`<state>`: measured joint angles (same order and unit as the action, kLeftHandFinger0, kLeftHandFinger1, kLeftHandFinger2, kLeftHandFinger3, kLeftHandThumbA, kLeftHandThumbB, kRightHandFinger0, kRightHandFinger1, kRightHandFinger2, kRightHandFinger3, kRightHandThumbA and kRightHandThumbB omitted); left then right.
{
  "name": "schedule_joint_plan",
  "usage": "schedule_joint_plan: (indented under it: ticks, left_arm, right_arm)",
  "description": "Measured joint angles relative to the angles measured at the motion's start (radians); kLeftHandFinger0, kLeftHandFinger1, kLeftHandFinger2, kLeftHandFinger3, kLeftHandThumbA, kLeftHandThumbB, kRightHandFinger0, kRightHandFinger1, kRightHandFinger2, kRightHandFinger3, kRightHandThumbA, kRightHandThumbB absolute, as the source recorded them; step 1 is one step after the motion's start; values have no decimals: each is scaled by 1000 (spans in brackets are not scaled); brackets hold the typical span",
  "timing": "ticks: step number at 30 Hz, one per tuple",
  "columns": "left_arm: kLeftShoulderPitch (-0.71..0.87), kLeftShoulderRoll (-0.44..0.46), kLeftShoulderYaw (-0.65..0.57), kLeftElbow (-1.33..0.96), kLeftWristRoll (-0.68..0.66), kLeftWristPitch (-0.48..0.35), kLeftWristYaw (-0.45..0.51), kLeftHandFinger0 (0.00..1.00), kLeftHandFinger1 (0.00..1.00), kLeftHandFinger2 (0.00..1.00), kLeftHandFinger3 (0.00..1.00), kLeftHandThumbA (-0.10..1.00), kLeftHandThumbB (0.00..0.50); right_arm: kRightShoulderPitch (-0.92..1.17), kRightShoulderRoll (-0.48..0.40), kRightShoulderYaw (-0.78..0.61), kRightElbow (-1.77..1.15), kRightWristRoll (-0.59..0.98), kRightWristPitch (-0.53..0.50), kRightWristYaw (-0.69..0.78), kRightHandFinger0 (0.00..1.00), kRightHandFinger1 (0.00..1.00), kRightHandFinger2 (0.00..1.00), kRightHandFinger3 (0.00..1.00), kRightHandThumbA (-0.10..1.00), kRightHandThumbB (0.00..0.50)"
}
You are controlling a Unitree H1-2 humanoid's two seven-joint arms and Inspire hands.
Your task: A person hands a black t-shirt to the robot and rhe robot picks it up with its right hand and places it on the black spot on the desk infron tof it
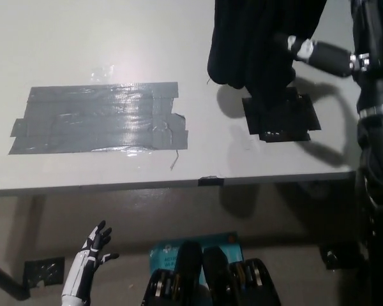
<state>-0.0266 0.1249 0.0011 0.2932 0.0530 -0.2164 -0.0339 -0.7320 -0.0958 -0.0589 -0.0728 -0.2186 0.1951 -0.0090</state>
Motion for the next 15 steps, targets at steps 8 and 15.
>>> schedule_joint_plan:
  ticks: [8,15]
  left_arm:
    - [-1,-4,1,0,1,-5,0,790,983,1000,1000,1000,450]
    - [-6,-3,3,-1,0,-7,0,844,1000,1000,1000,1000,436]
  right_arm:
    - [-126,-24,-81,263,5,8,-59,1000,1000,1000,1000,939,401]
    - [-218,-37,-106,426,12,8,-92,1000,1000,1000,1000,874,463]
